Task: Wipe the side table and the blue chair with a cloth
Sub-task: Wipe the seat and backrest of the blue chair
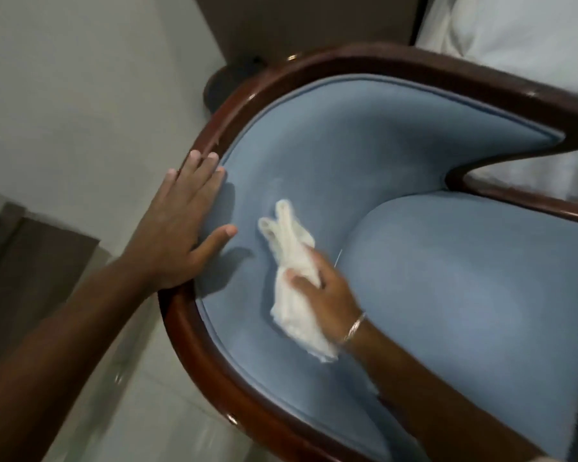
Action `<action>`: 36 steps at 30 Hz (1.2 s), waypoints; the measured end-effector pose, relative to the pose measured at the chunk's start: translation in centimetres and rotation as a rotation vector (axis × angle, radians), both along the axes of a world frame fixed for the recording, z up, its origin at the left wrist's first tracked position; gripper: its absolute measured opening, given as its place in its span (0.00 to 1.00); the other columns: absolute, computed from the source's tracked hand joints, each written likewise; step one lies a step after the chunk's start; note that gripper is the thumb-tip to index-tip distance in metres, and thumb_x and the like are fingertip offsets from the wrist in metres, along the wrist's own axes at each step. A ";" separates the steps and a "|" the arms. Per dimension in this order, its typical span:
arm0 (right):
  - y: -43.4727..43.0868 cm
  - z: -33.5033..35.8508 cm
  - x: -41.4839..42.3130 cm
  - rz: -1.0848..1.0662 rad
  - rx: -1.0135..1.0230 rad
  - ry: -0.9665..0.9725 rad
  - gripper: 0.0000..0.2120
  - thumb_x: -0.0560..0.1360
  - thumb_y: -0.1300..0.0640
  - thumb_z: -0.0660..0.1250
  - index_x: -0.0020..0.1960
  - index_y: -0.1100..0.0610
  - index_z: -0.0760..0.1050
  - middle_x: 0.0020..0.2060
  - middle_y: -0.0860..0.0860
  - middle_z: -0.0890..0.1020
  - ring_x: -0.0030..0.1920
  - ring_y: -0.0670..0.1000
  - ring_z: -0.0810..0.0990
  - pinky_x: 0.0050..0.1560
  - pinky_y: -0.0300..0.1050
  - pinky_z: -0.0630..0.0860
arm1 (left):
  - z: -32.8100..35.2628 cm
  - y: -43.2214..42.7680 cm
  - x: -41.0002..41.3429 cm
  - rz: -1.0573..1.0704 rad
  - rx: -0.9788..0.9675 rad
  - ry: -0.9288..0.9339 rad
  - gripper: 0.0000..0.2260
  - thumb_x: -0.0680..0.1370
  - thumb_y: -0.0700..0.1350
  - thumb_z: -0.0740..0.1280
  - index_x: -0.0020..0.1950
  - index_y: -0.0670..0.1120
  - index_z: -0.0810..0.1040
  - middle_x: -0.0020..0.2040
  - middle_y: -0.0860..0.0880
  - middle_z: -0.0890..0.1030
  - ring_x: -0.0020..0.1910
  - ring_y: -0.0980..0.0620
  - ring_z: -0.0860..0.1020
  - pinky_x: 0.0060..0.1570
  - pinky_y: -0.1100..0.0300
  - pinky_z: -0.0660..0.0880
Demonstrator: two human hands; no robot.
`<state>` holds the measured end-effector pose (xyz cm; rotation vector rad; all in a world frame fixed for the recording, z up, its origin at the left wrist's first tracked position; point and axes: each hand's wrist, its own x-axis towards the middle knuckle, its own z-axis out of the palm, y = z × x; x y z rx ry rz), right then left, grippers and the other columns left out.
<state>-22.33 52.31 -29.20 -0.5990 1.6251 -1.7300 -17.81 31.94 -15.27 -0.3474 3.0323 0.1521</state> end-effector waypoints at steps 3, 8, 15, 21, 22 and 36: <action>-2.9 1.4 4.2 -0.042 0.203 0.471 0.31 0.75 0.31 0.56 0.75 0.32 0.51 0.80 0.41 0.54 0.77 0.57 0.59 0.73 0.58 0.63 | -0.7 -1.4 -1.1 -0.068 0.011 0.052 0.35 0.80 0.59 0.51 0.81 0.39 0.55 0.83 0.41 0.55 0.83 0.44 0.50 0.80 0.43 0.49; -10.1 -0.3 -3.0 -0.478 0.268 0.367 0.28 0.78 0.44 0.63 0.76 0.43 0.59 0.80 0.50 0.57 0.77 0.57 0.59 0.75 0.56 0.61 | -1.6 -1.9 -0.5 -0.102 -0.020 0.093 0.34 0.82 0.59 0.45 0.81 0.37 0.53 0.83 0.40 0.54 0.83 0.43 0.51 0.80 0.44 0.50; -5.4 -1.5 3.4 -0.282 0.284 0.378 0.34 0.76 0.36 0.60 0.77 0.39 0.50 0.80 0.46 0.52 0.79 0.52 0.54 0.77 0.52 0.57 | -1.5 -1.6 -0.6 -0.109 -0.018 0.127 0.31 0.81 0.52 0.51 0.79 0.35 0.57 0.81 0.37 0.57 0.81 0.39 0.55 0.78 0.38 0.56; -12.2 -2.0 -8.6 -0.968 0.400 0.157 0.28 0.77 0.45 0.62 0.75 0.52 0.65 0.77 0.56 0.63 0.76 0.58 0.64 0.73 0.54 0.65 | -2.1 -2.4 -0.7 -0.135 -0.001 0.106 0.33 0.80 0.54 0.51 0.81 0.38 0.54 0.83 0.40 0.55 0.83 0.43 0.52 0.79 0.41 0.53; -11.1 -3.7 -9.3 -0.975 0.428 0.060 0.27 0.78 0.48 0.63 0.75 0.53 0.63 0.78 0.57 0.62 0.77 0.58 0.62 0.74 0.53 0.63 | -2.2 -2.4 -0.6 -0.133 0.002 0.116 0.33 0.79 0.54 0.52 0.81 0.39 0.53 0.83 0.41 0.54 0.83 0.44 0.51 0.80 0.43 0.51; -12.2 -0.1 -7.1 -0.955 0.405 0.251 0.25 0.74 0.58 0.72 0.70 0.61 0.72 0.70 0.66 0.71 0.70 0.65 0.71 0.68 0.62 0.71 | -2.2 -2.5 -0.6 -0.146 0.024 0.164 0.35 0.76 0.50 0.58 0.80 0.37 0.56 0.82 0.40 0.57 0.82 0.43 0.53 0.77 0.38 0.56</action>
